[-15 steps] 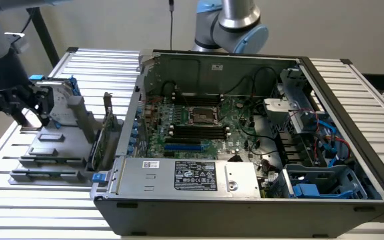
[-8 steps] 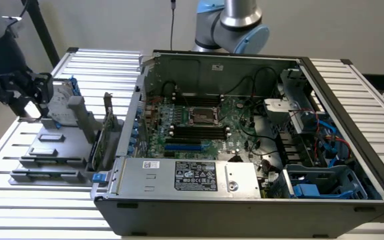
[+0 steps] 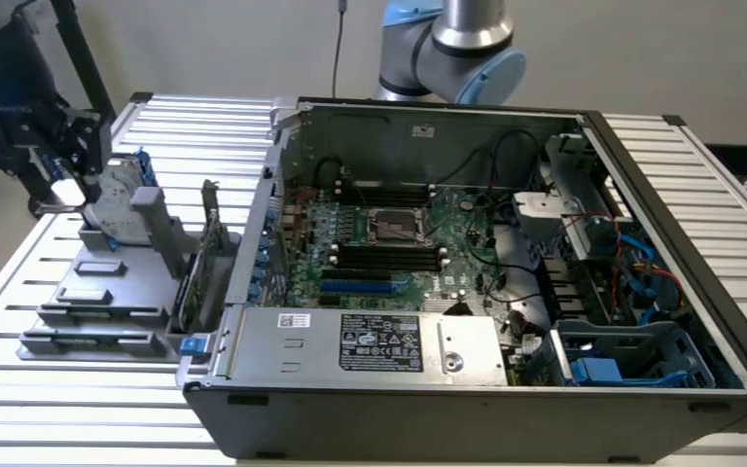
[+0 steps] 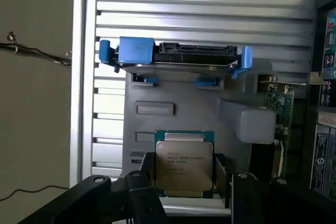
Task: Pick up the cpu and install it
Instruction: 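Pick up the cpu and move it towards the insertion slot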
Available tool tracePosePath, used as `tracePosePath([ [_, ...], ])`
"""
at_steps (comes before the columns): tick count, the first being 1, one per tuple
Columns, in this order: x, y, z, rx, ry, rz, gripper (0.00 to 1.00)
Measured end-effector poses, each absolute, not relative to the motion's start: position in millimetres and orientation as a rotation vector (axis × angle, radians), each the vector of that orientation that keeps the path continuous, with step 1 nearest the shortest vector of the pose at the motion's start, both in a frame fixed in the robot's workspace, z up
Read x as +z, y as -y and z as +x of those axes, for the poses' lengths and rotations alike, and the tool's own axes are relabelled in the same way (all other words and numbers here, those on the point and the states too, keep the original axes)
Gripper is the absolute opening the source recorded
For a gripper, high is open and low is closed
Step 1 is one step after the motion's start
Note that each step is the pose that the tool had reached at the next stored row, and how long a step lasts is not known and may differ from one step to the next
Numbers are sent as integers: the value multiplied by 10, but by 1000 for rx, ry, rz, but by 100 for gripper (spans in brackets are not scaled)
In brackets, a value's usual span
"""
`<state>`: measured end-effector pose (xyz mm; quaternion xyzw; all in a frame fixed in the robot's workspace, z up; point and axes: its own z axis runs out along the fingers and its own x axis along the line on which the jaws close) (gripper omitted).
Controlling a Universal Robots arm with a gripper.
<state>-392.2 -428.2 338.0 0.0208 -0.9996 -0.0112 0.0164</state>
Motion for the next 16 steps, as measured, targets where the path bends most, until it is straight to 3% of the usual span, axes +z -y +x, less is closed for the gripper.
tracePosePath([
  [16, 4006, 4281, -3228, -41, 3095, 68, 54],
])
